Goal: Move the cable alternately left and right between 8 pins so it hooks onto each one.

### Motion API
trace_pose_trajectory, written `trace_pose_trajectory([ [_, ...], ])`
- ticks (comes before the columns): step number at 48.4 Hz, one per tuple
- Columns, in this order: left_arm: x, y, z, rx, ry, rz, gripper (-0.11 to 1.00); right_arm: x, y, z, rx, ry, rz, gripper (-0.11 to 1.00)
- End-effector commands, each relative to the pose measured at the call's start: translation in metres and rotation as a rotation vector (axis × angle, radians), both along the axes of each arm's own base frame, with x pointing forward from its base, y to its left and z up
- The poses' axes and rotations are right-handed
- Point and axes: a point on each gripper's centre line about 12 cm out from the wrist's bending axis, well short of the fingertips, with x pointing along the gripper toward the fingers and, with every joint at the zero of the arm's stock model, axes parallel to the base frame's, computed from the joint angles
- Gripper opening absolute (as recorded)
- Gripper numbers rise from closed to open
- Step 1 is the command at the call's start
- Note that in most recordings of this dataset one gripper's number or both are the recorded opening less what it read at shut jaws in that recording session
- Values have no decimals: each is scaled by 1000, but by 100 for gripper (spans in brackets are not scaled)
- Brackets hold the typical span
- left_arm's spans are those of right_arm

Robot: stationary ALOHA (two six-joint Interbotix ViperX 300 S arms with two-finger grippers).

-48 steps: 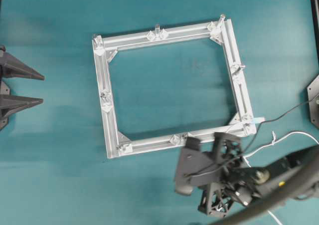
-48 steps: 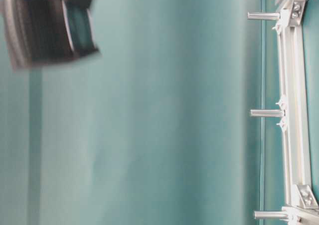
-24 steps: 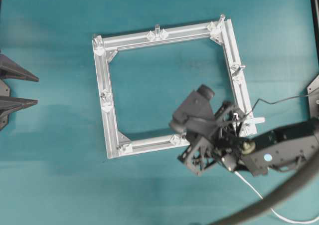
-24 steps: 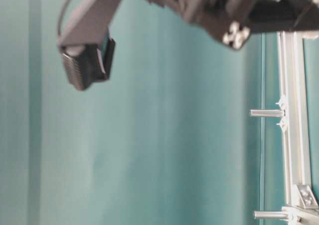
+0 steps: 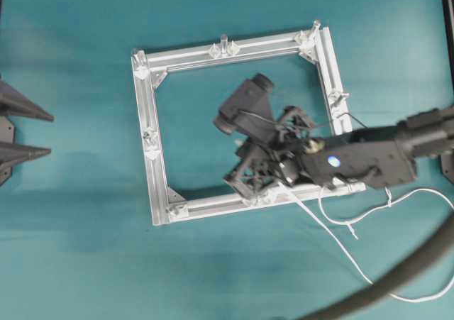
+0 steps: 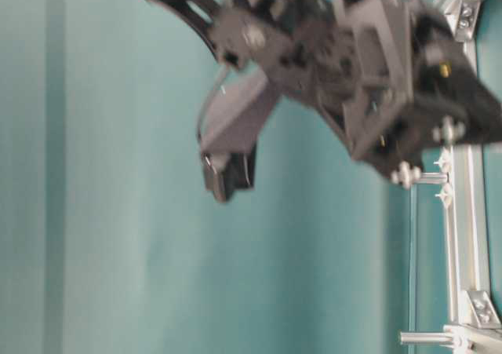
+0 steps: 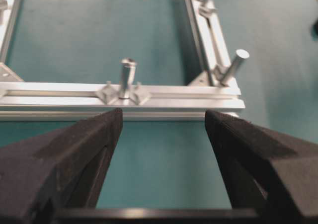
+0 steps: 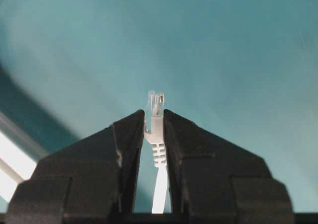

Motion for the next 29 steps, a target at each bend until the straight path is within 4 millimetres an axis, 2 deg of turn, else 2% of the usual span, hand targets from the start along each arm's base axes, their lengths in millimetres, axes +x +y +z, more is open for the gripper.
trace_pose_trajectory([
  [1, 2, -6, 12, -10, -26, -41, 78, 14, -2, 14, -9, -46, 34, 14],
  [7, 1, -12, 8, -11, -17, -85, 76, 25, 0, 18, -62, -30, 148, 14],
  [17, 1, -11, -5, -13, -25, -77, 72, 38, 13, 29, -125, -6, 368, 14],
  [29, 1, -11, -6, -13, -26, -77, 72, 40, 54, 38, -224, 32, 662, 14],
])
